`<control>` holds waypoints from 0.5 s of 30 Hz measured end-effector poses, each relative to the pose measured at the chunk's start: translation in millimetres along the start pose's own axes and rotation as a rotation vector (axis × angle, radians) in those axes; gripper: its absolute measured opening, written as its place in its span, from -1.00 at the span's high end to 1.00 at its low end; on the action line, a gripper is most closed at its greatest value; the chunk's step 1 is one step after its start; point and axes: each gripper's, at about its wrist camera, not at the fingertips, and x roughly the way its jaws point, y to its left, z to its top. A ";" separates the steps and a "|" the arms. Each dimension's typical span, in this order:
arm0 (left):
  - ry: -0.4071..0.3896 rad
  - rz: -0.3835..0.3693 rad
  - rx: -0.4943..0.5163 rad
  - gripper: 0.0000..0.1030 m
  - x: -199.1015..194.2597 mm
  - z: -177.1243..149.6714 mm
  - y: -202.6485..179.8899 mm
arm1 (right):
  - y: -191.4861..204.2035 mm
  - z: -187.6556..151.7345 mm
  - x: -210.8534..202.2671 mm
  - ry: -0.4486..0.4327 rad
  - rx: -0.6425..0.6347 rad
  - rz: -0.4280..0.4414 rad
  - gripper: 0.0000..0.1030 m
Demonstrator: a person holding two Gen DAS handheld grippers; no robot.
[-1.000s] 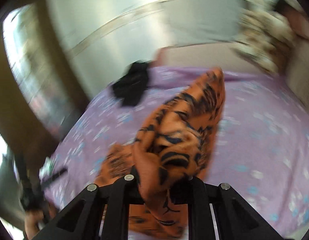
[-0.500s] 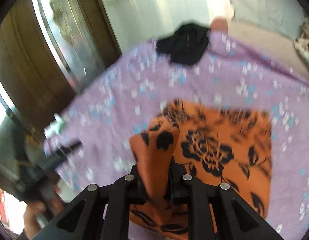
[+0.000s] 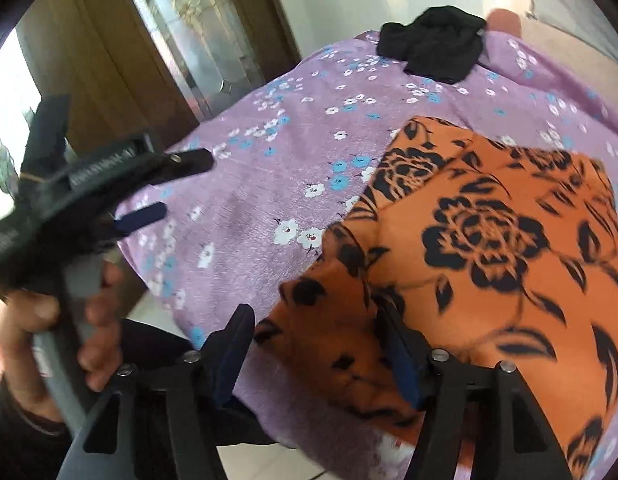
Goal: Fold small clothes
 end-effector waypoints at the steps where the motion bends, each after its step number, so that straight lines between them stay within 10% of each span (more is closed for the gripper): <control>1: 0.023 -0.036 0.016 -0.76 -1.6 -2.7 -5.4 | -3.9 -3.8 -6.9 -0.014 0.017 0.015 -0.30; 5: 0.097 -0.196 0.083 -0.76 -17.4 -19.7 -40.3 | -27.9 -22.7 -54.4 -0.103 0.096 0.018 -0.30; 10: 0.157 -0.189 0.162 -0.76 -10.2 -36.7 -79.8 | -71.4 -38.0 -94.0 -0.186 0.218 -0.012 -0.31; 15: 0.264 -0.136 0.146 0.12 14.4 -49.2 -88.6 | -99.6 -45.5 -98.3 -0.207 0.299 0.011 -0.31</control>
